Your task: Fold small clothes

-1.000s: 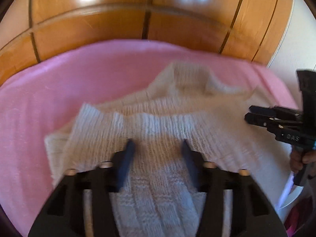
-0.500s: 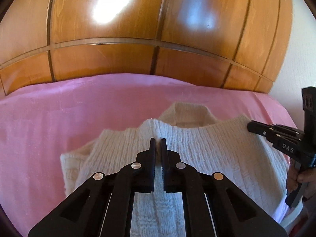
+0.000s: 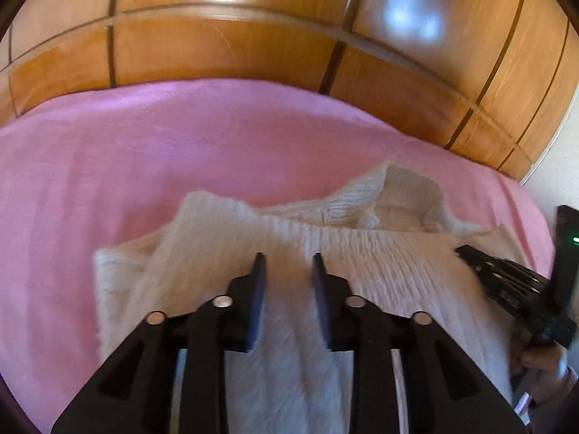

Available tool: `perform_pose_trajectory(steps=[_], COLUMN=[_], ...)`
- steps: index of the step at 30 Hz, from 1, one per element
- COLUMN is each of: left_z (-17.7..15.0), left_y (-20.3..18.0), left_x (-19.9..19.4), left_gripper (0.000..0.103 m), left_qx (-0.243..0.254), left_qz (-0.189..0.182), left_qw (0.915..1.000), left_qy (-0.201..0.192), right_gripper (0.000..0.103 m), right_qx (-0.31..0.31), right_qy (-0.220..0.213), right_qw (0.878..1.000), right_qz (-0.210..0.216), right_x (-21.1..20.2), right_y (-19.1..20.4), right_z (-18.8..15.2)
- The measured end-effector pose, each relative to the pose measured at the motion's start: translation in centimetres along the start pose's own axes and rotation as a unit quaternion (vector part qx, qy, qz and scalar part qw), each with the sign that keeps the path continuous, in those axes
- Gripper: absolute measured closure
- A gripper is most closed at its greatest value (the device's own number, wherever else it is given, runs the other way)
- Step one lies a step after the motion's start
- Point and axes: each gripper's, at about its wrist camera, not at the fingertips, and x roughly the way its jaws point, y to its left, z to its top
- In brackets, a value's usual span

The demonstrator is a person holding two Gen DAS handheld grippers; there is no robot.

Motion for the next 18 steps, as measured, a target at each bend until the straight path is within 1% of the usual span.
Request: perform_pose_trajectory(steps=[2,4,6,8,10,11,12,14,16,18], left_z=[-0.6,-1.4,-2.2,-3.2,-3.9,-4.1,-4.2,-4.0,-3.5,-3.2], left_y=[1.6,3.7,6.1,8.3,9.5,9.9,10.2,10.2,9.5,8.7], left_x=[-2.2,-4.3,-5.8,-7.0,-7.7,-8.0,-8.2,-8.3,-7.7,-6.8], left_gripper=[0.057,0.053,0.053,0.053,0.053,0.053,0.053,0.053,0.053,0.053], left_qx=[-0.012,-0.028,-0.048,-0.068,-0.081,-0.085,-0.090,-0.093,-0.090,-0.082], left_qz=[0.003,0.009,0.018,0.007,-0.003,-0.007,-0.017,-0.035,-0.050,-0.057], left_qw=[0.9998,0.9990,0.9982,0.9974,0.9965,0.9962,0.9956,0.9947,0.9945,0.9949], left_qy=[-0.018,-0.032,-0.031,-0.024,-0.020,-0.020,-0.022,-0.025,-0.021,-0.014], right_gripper=[0.088,0.087,0.087,0.084,0.063,0.042,0.037,0.038,0.038,0.038], right_qx=[0.003,0.009,0.016,0.017,0.024,0.030,0.034,0.043,0.063,0.072], right_qy=[0.000,0.001,0.002,0.003,-0.003,-0.013,-0.021,-0.031,-0.049,-0.061], right_qw=[1.000,1.000,1.000,1.000,0.999,0.999,0.998,0.998,0.996,0.996], right_qz=[0.005,0.014,0.022,0.026,0.033,0.039,0.042,0.038,0.034,0.010], right_x=[0.3,0.9,0.8,0.7,-0.1,-1.0,-1.8,-3.0,-4.8,-6.1], right_y=[-0.1,-0.2,-0.5,-0.6,-0.8,-0.9,-1.2,-1.7,-3.1,-4.6], right_z=[0.1,0.3,0.3,0.5,0.7,0.9,1.1,1.3,1.7,1.8])
